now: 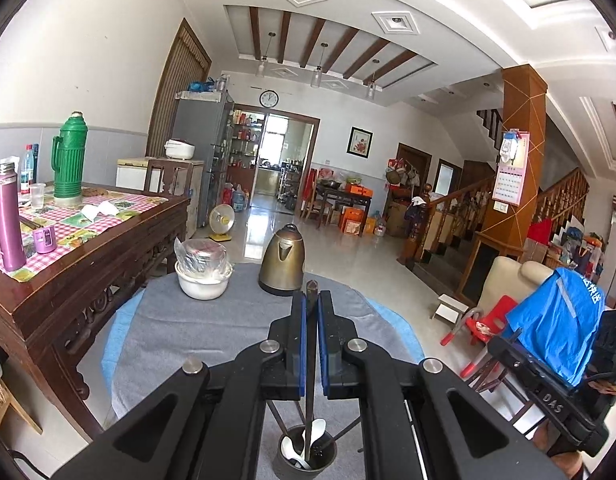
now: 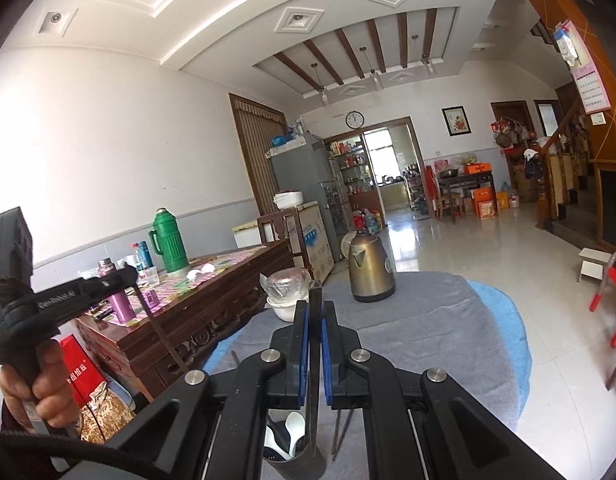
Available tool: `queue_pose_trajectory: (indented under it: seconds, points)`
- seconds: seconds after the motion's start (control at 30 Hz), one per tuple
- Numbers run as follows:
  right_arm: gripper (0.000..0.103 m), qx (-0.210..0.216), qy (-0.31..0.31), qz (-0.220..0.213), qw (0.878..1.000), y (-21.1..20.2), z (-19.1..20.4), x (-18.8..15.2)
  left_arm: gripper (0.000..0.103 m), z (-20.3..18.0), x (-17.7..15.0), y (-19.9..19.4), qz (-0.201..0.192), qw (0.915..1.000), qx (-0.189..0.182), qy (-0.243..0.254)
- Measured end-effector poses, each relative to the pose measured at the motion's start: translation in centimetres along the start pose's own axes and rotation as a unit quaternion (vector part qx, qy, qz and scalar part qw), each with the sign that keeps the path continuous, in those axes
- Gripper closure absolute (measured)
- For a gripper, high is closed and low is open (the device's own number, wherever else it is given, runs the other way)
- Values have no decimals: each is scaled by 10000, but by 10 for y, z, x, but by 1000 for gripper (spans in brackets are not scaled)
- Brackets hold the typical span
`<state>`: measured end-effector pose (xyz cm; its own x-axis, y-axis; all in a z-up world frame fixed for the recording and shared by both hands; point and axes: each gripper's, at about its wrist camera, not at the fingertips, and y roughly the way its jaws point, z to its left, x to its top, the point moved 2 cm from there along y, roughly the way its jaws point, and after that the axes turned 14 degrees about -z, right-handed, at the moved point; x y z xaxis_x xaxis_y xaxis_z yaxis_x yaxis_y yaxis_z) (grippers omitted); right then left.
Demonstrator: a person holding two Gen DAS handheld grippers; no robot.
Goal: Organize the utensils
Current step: 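Lower the chopsticks into the grey cup and open both tools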
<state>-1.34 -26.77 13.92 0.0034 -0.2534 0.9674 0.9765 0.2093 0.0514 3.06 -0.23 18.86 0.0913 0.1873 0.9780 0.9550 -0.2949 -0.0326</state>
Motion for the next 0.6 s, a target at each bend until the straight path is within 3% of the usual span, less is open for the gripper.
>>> queue_pose_trajectory:
  seconds: [0.6]
  points:
    - [97,160,263,-31,9995,16,15,-25,97,-16,-17,7,-10,9995,41,321]
